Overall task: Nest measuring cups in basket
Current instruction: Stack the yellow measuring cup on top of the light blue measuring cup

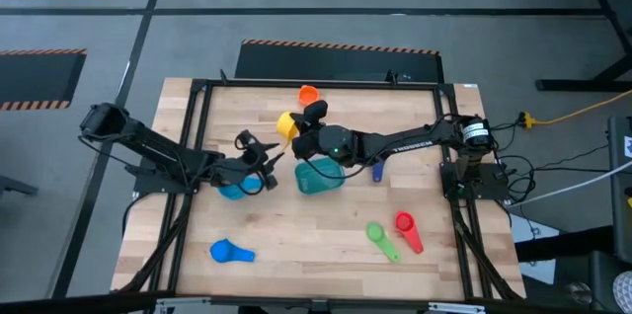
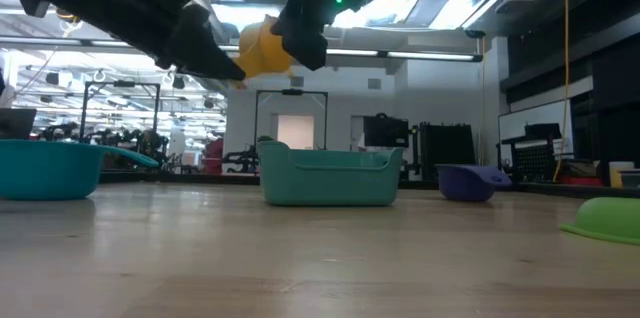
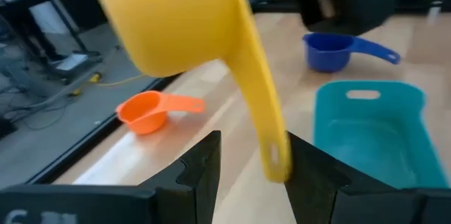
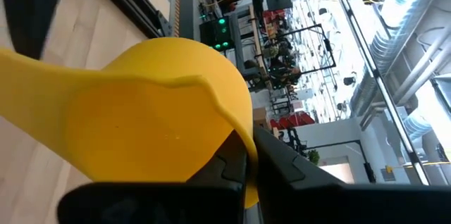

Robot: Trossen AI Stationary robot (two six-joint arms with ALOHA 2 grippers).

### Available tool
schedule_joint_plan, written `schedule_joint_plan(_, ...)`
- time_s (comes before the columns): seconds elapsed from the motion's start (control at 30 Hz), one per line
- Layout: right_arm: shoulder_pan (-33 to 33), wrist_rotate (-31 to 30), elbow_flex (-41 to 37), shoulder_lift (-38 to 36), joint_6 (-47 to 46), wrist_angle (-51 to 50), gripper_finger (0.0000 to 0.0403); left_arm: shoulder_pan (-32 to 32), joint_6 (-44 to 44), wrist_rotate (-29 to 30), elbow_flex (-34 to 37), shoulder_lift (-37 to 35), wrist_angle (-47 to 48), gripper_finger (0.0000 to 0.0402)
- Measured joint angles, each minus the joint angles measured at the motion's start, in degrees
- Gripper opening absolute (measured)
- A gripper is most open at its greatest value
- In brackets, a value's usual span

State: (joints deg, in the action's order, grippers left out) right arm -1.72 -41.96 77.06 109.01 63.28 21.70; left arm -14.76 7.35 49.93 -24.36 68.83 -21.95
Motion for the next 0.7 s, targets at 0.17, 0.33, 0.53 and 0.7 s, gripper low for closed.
schedule_joint_plan(0.17, -0.08, 0.01, 0.0, 0.0, 0.0, 0.02, 0.0019, 0.0, 0.0, 0.54, 0.0, 0.2, -0.03, 0.0129)
schedule_joint_plan(0.33, -0.08, -0.02, 0.0, 0.0, -0.02, 0.03, 0.0019, 0.0, 0.01, 0.47, 0.0, 0.2, -0.01, 0.0097)
schedule_joint_plan(0.53, -0.04, -0.04, 0.0, 0.0, -0.04, 0.06, 0.0019, -0.02, -0.02, -0.08, 0.0, 0.2, 0.0, 0.0034)
schedule_joint_plan(0.7, -0.04, -0.1, 0.0, 0.0, -0.13, 0.04, 0.0019, -0.02, -0.04, -0.07, 0.0, 0.2, -0.12, 0.0008)
